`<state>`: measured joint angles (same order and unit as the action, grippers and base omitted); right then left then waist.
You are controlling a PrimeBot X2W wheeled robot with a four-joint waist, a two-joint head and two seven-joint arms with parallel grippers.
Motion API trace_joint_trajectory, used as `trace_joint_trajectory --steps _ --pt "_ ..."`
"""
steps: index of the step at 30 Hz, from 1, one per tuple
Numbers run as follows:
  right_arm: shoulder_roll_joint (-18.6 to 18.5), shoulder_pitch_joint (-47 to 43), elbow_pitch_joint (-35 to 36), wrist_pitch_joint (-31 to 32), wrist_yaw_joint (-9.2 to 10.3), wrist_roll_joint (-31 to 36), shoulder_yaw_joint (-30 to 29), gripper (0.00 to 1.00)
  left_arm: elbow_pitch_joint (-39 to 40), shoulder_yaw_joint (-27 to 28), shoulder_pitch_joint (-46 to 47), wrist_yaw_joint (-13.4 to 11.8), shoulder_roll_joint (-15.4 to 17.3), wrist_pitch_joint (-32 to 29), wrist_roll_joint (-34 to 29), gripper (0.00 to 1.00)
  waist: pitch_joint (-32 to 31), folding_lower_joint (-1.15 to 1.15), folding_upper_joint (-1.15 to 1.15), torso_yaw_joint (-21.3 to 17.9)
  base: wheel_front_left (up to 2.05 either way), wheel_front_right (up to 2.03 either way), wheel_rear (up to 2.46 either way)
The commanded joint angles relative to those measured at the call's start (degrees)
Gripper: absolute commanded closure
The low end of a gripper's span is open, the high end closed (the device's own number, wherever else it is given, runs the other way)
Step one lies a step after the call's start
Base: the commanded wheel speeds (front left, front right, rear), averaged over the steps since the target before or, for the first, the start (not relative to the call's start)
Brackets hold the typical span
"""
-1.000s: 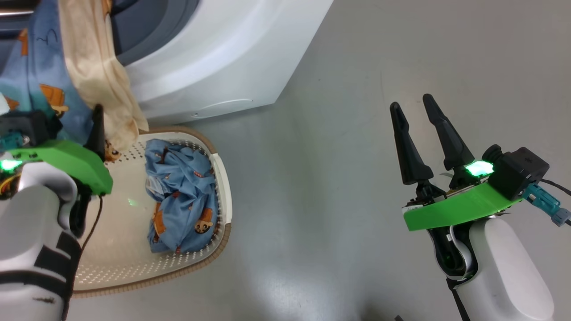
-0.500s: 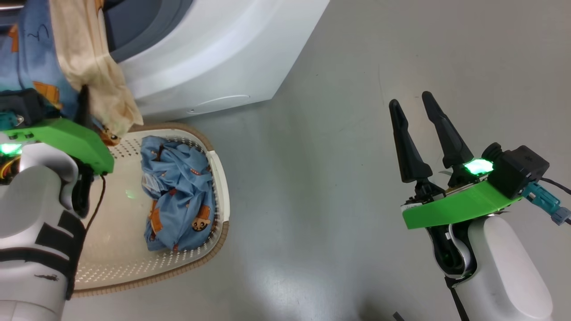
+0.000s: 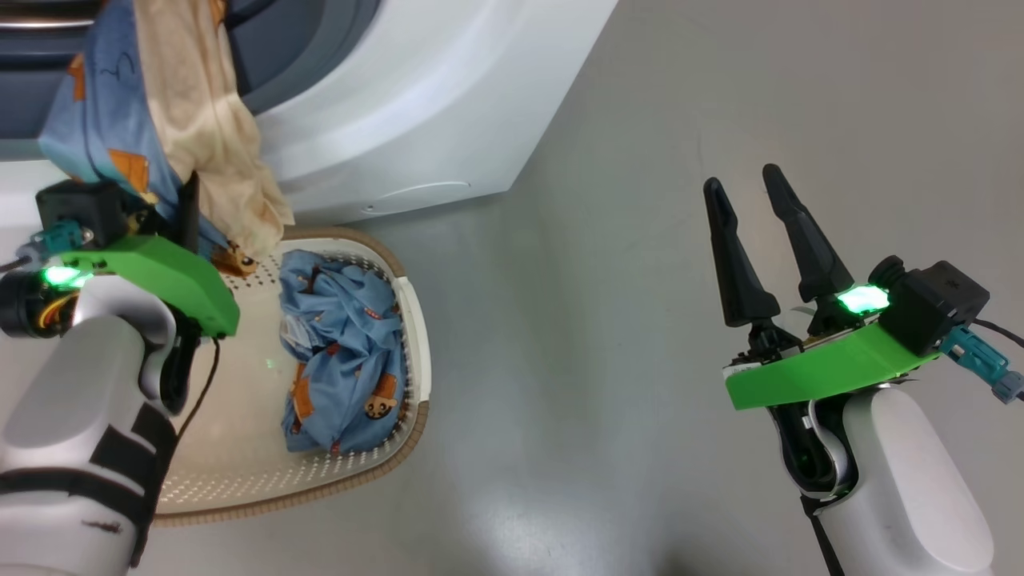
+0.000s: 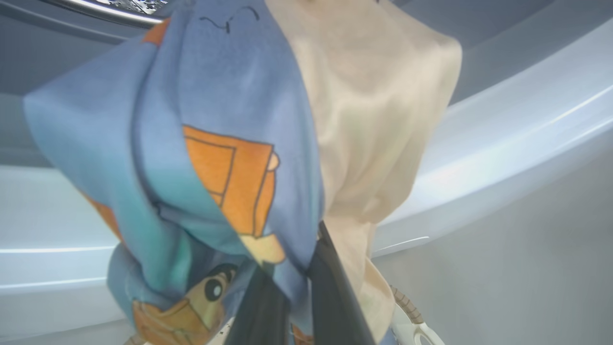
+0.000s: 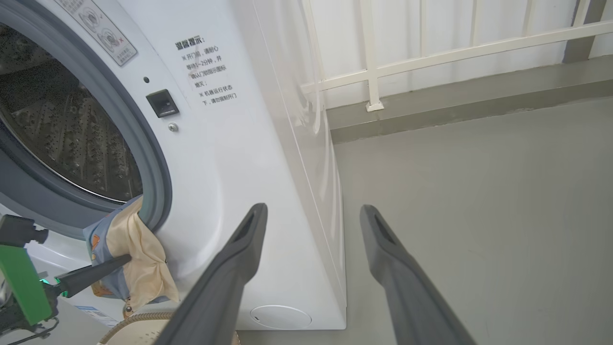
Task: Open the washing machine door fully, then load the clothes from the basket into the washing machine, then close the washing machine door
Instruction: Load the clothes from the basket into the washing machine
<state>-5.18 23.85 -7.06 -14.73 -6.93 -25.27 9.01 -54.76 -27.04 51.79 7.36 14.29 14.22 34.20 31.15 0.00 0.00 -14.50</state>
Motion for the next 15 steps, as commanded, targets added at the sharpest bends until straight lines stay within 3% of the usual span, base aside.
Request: trace_joint_trajectory --steps 1,9,15 --pt "0.01 -0.76 1.06 -0.27 -0.56 0.05 0.96 0.00 2.57 0.92 -1.34 0.13 2.81 0.75 0.61 1.00 -0.53 0.00 0.00 0.50 0.00 0.00 0.00" --pt "-0.18 -1.34 1.06 -0.27 -0.56 -0.04 0.80 0.00 16.19 3.69 -5.35 -0.18 5.11 0.77 -1.73 1.00 -1.50 0.00 0.00 1.39 0.00 0.00 0.00" --pt "-0.19 -1.56 1.27 -0.27 -0.56 -0.21 1.07 0.00 24.65 4.83 -5.21 -3.16 6.53 0.58 -4.35 1.00 -1.16 0.00 0.00 1.25 0.00 0.00 0.00"
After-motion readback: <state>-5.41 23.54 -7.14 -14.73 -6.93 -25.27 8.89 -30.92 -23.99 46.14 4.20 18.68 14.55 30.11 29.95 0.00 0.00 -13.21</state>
